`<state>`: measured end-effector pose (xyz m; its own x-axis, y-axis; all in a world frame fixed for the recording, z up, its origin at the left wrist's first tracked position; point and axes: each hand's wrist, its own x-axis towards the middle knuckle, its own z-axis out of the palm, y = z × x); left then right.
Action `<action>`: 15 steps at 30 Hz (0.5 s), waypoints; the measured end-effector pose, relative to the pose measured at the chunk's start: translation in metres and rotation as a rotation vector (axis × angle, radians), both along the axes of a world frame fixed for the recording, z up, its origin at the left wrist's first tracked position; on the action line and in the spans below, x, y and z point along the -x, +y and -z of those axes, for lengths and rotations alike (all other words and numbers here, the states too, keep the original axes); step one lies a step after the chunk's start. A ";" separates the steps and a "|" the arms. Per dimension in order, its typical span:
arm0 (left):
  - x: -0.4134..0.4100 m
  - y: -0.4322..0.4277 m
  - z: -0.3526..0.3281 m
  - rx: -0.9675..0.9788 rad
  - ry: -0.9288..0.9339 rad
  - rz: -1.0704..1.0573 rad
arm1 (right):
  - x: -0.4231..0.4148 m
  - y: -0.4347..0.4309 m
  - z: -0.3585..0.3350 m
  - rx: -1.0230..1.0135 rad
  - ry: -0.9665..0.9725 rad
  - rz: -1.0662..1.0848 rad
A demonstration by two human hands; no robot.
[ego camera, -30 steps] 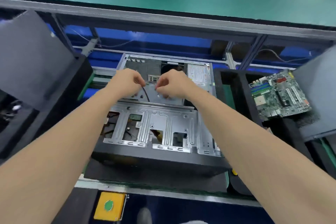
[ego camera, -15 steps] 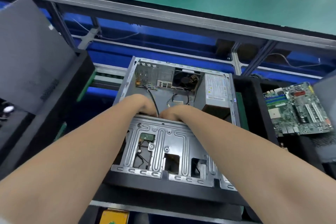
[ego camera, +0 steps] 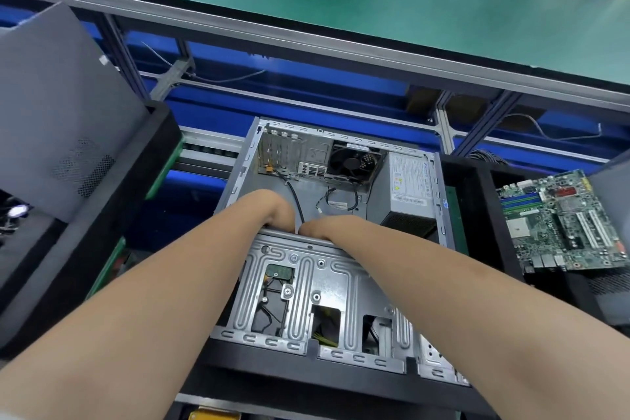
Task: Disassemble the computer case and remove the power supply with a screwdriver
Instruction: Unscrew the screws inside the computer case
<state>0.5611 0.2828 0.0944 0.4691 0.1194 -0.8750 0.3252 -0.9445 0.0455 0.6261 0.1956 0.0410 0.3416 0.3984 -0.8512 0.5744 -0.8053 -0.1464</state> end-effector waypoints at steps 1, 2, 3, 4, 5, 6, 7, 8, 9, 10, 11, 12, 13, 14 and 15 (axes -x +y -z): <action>0.001 -0.001 0.001 0.001 0.012 0.004 | 0.000 0.000 0.000 0.001 0.001 -0.028; 0.001 -0.001 0.001 0.003 0.011 0.000 | 0.000 0.000 0.001 0.000 -0.004 -0.065; 0.002 -0.001 0.001 0.004 0.006 -0.005 | 0.000 -0.001 0.000 -0.009 -0.014 -0.102; 0.002 -0.001 0.000 0.007 0.004 -0.008 | 0.001 -0.003 -0.002 -0.010 -0.022 -0.151; 0.002 -0.001 0.000 0.018 0.006 -0.014 | 0.000 -0.004 -0.004 -0.011 -0.018 -0.187; 0.002 -0.001 0.000 0.034 0.007 -0.021 | -0.001 -0.005 -0.005 -0.021 -0.013 -0.212; 0.002 -0.001 0.000 0.051 0.010 -0.030 | -0.002 -0.006 -0.008 -0.036 -0.010 -0.230; 0.002 0.000 -0.001 0.067 0.014 -0.041 | -0.003 -0.008 -0.011 -0.056 -0.011 -0.233; 0.002 0.000 -0.002 0.079 0.009 -0.056 | -0.006 -0.010 -0.014 -0.085 -0.024 -0.241; 0.002 -0.001 -0.004 0.082 -0.009 -0.081 | -0.010 -0.012 -0.016 -0.127 -0.037 -0.231; 0.003 0.000 -0.005 0.084 -0.043 -0.122 | -0.016 -0.016 -0.018 -0.176 -0.041 -0.197; 0.004 0.000 -0.006 0.094 -0.091 -0.176 | -0.021 -0.020 -0.019 -0.225 -0.032 -0.134; 0.005 0.001 -0.007 0.115 -0.150 -0.247 | -0.025 -0.024 -0.020 -0.269 -0.017 -0.061; 0.006 0.003 -0.006 0.137 -0.215 -0.322 | -0.028 -0.028 -0.021 -0.304 -0.010 -0.003; 0.006 0.006 -0.003 0.151 -0.278 -0.397 | -0.030 -0.031 -0.021 -0.335 -0.009 0.041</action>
